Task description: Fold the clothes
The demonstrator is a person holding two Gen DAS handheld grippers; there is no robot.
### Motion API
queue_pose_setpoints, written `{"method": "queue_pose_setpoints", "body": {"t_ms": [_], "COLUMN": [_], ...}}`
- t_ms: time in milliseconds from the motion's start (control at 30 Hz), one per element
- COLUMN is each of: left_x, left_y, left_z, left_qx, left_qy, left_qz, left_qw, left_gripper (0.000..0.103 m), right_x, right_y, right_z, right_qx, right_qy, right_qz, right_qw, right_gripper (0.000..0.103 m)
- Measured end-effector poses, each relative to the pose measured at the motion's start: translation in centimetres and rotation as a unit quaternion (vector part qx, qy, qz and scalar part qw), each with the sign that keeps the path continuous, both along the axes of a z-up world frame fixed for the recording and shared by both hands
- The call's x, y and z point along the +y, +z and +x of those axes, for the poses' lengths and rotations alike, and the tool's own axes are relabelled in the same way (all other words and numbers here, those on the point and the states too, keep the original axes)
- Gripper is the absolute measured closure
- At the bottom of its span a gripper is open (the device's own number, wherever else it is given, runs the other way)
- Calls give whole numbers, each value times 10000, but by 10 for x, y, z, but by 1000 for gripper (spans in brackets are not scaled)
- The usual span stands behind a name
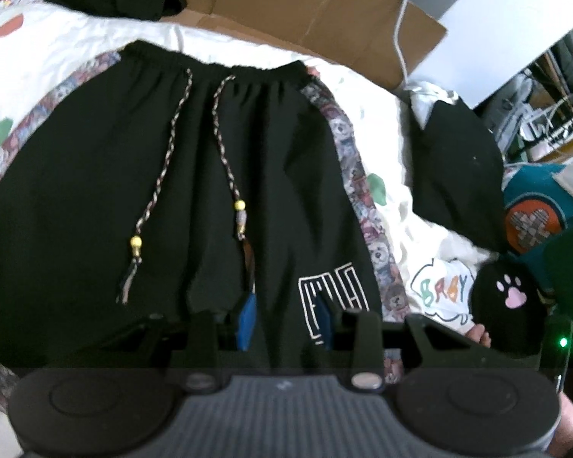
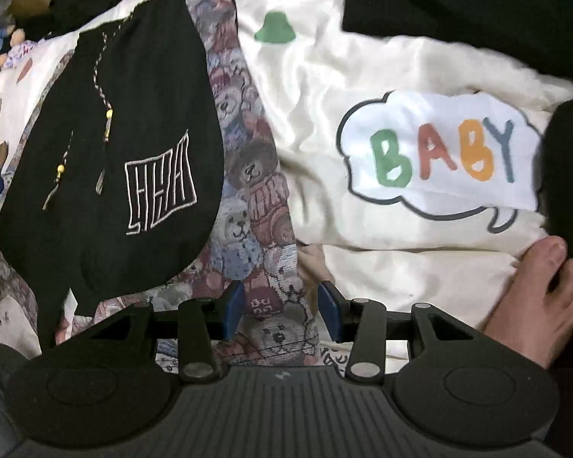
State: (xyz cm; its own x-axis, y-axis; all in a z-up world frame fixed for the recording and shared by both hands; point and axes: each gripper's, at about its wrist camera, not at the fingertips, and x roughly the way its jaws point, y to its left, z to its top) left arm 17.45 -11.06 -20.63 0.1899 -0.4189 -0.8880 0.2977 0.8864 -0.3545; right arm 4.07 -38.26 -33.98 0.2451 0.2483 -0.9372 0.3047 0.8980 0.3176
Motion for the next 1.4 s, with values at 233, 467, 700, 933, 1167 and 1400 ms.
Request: {"method": "queue_pose_setpoints", "body": {"t_ms": [233,467,700,933,1167,1400], "left_x": [0,7,11,5,0,0], "left_y": [-16,-26,-46,-70,-83,-84], "left_z": [-8,-12,-15,-25,-26,-28], "left_qx": [148,201,410,577,641,611], "left_qy": [56,148,407,344,307,262], "left_qz": [-34,-186,-157,52,193,313], "left_qw": [9999,9995,9982,9977,9973,9973], "left_gripper": [66,66,66,66,66,66], "right_x": [7,26,71,95,72,60], "right_y": [-5,20,37,24,35,19], "right_z": [-5,0,25,33,30,24], "right_qx": [317,8,-339,-276,-301,81], "right_qy": [95,315,702,510,143,-40], "right_qz": [106,244,387,311,467,309], "right_qw": [9994,9992,9962,9978,9984,9995], "right_gripper": [94,100,100,87,57,57]}}
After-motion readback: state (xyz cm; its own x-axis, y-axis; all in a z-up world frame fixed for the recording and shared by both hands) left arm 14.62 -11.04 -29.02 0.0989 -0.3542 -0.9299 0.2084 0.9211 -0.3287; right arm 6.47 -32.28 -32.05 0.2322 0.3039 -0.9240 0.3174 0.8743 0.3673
